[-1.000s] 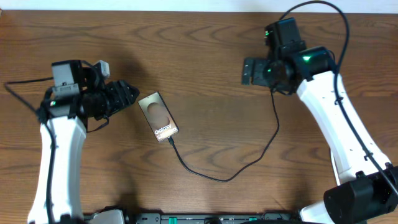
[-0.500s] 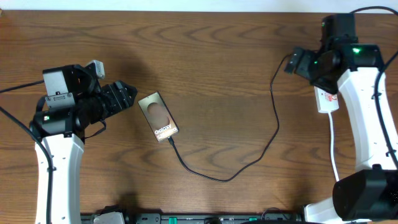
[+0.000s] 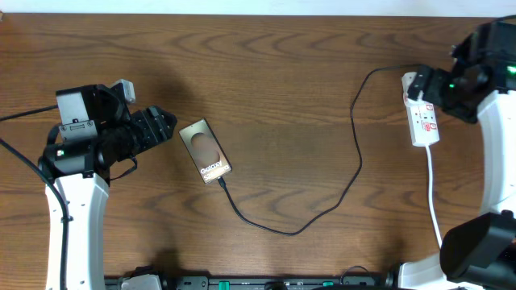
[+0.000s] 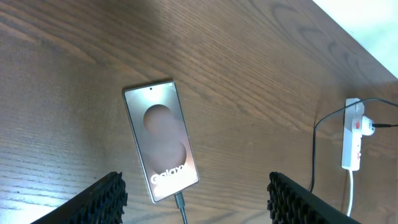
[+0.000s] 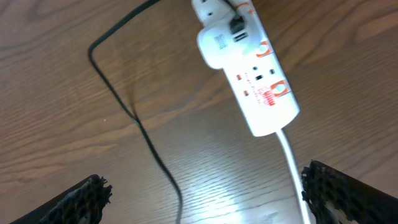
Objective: Plug charger to phone and switch on socket
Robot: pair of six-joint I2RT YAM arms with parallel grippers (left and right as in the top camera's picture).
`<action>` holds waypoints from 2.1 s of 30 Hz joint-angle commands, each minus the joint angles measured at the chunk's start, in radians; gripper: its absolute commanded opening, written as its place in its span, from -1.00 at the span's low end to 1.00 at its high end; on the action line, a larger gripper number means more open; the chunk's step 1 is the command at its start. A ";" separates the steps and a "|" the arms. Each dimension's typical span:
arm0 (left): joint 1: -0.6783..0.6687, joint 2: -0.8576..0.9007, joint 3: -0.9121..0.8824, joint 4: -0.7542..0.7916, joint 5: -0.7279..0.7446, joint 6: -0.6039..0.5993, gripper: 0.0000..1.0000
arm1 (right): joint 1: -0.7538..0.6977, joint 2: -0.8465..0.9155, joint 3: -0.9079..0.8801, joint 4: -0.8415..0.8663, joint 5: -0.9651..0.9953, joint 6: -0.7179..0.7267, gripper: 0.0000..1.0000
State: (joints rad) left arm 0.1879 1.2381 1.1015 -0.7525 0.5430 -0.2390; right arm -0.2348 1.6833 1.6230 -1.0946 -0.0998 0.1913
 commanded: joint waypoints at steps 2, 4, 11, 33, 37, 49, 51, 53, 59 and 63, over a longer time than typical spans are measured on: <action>0.002 -0.002 -0.004 -0.003 -0.013 0.003 0.44 | -0.076 0.011 0.010 0.006 -0.111 -0.122 0.99; 0.002 -0.002 -0.004 -0.003 -0.013 0.003 0.44 | -0.098 0.025 0.010 0.015 -0.133 -0.138 0.99; 0.002 -0.002 -0.004 -0.011 -0.013 0.003 0.44 | -0.122 0.135 0.010 0.066 -0.183 -0.190 0.98; 0.002 -0.002 -0.004 -0.014 -0.014 0.003 0.44 | -0.132 0.357 0.010 0.292 -0.250 -0.328 0.99; 0.002 -0.002 -0.004 -0.014 -0.013 0.003 0.44 | -0.132 0.365 0.010 0.319 -0.251 -0.328 0.98; 0.002 0.024 -0.004 -0.015 -0.013 0.003 0.44 | -0.134 0.383 0.010 0.326 -0.246 -0.327 0.99; 0.002 0.031 -0.004 -0.017 -0.013 0.003 0.44 | -0.135 0.389 0.010 0.327 -0.242 -0.327 0.99; 0.002 0.036 -0.004 -0.018 -0.013 0.003 0.44 | -0.135 0.397 0.010 0.327 -0.242 -0.327 0.99; 0.002 0.036 -0.004 -0.018 -0.013 0.003 0.44 | -0.135 0.440 0.010 0.330 -0.244 -0.315 0.99; 0.002 0.036 -0.004 -0.018 -0.014 0.003 0.44 | -0.135 0.454 0.010 0.329 -0.272 -0.316 0.98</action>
State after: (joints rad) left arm 0.1879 1.2682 1.1015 -0.7635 0.5430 -0.2390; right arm -0.3618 2.1181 1.6230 -0.7654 -0.3443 -0.1211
